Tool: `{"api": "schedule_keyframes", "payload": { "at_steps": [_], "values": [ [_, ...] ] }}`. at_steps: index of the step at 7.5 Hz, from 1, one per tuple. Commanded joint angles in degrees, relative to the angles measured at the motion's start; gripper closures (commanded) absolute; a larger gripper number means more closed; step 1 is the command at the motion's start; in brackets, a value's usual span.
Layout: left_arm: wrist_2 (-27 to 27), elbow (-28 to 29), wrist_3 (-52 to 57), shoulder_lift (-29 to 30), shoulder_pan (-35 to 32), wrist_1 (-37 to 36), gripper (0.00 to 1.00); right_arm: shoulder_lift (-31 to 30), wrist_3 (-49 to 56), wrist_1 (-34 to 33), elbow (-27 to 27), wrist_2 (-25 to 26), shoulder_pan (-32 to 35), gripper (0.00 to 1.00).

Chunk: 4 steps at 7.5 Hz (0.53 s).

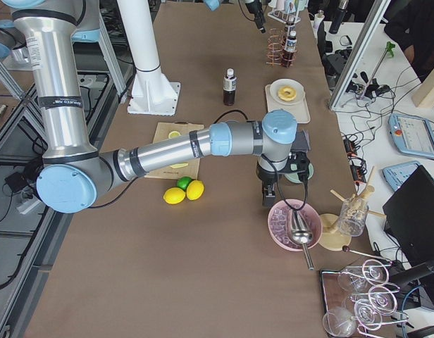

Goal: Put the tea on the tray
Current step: 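Open the left gripper and withdraw it while the right arm moves in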

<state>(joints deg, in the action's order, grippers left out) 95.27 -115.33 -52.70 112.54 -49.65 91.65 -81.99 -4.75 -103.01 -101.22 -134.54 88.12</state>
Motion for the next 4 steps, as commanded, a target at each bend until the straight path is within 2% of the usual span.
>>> {"api": "schedule_keyframes", "payload": {
  "at_steps": [1,2,4],
  "values": [
    [15.2,1.6,16.1,-10.8,-14.6,-0.3,0.02,4.8,-14.0,-0.4,-5.0,-0.2,-7.5,0.00],
    [18.9,3.5,26.8,-13.5,-21.2,-0.5,0.02,5.3,-17.5,0.0,-6.8,-1.0,-11.3,0.00],
    [23.3,8.8,39.3,-14.3,-31.0,-0.9,0.02,10.7,-29.7,-0.2,-9.9,0.5,-18.6,0.00]
  ]
}}
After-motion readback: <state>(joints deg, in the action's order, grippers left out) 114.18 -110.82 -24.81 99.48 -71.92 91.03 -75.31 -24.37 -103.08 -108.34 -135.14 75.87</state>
